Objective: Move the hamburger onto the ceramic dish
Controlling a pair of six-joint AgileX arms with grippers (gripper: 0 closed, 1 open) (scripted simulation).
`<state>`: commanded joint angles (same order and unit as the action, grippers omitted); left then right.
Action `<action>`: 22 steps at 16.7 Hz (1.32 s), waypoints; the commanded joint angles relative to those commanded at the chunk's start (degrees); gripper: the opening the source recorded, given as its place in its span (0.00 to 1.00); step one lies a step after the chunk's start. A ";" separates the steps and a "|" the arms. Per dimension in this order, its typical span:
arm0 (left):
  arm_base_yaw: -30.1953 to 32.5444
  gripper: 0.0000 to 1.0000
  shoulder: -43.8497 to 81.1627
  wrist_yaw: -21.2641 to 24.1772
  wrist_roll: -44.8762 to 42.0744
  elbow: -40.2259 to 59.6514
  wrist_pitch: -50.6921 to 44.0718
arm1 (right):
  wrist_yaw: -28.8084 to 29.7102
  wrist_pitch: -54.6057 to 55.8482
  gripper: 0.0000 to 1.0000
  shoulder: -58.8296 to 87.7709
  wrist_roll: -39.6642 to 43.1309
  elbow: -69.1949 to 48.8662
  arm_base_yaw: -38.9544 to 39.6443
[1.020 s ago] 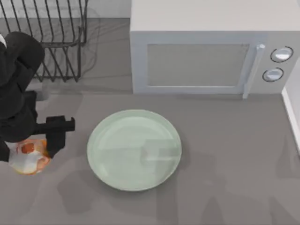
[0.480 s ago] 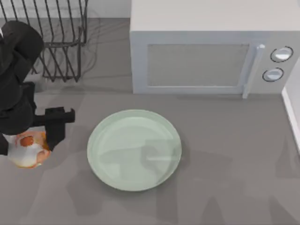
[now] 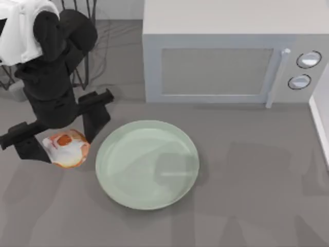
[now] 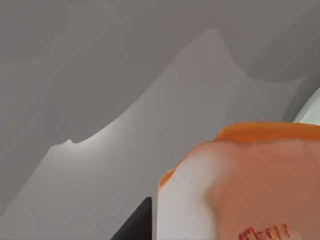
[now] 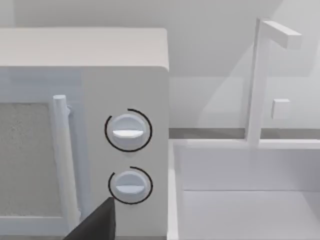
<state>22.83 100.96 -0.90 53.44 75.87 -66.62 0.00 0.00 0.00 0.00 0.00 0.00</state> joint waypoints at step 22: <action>14.86 0.00 17.94 -0.53 73.50 20.70 -2.26 | 0.00 0.00 1.00 0.00 0.00 0.00 0.00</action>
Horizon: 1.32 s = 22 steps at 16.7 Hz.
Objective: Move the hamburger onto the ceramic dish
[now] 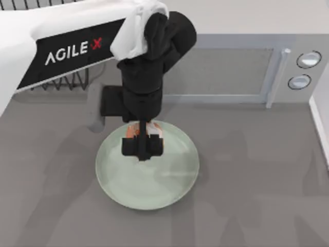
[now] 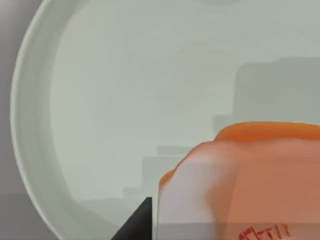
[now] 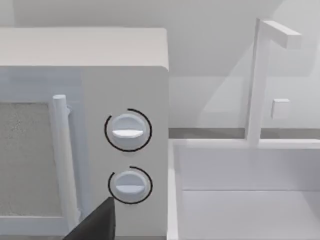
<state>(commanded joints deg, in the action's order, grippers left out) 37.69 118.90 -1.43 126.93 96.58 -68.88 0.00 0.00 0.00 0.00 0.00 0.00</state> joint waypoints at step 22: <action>0.19 0.68 2.38 0.00 0.01 -6.86 9.18 | 0.00 0.00 1.00 0.00 0.00 0.00 0.00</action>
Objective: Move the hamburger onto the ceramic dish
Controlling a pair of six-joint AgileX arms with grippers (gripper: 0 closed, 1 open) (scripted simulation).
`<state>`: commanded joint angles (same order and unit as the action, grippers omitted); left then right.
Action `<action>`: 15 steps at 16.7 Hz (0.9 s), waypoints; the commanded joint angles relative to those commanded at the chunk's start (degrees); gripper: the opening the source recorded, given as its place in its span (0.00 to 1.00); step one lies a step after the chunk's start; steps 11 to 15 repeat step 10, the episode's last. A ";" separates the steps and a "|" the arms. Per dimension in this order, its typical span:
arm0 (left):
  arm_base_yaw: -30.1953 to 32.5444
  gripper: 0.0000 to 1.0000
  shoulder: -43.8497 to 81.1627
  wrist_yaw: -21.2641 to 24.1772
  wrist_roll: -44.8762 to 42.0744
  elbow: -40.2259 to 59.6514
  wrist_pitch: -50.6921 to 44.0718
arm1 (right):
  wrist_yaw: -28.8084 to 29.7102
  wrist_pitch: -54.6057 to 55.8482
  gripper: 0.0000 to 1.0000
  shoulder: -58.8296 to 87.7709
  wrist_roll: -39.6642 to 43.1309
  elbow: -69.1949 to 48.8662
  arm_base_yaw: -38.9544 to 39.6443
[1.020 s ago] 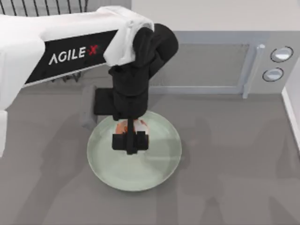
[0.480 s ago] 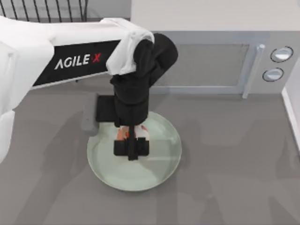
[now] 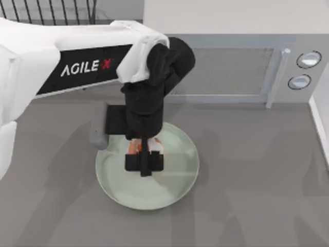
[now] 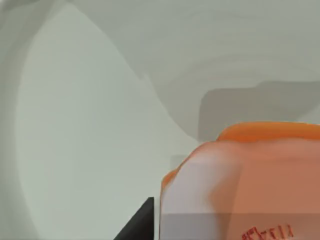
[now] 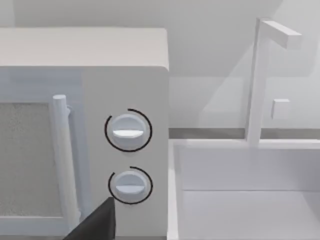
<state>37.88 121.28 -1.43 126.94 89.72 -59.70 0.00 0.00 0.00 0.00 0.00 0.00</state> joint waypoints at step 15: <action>0.00 1.00 0.00 0.00 0.00 0.00 0.00 | 0.00 0.00 1.00 0.00 0.00 0.00 0.00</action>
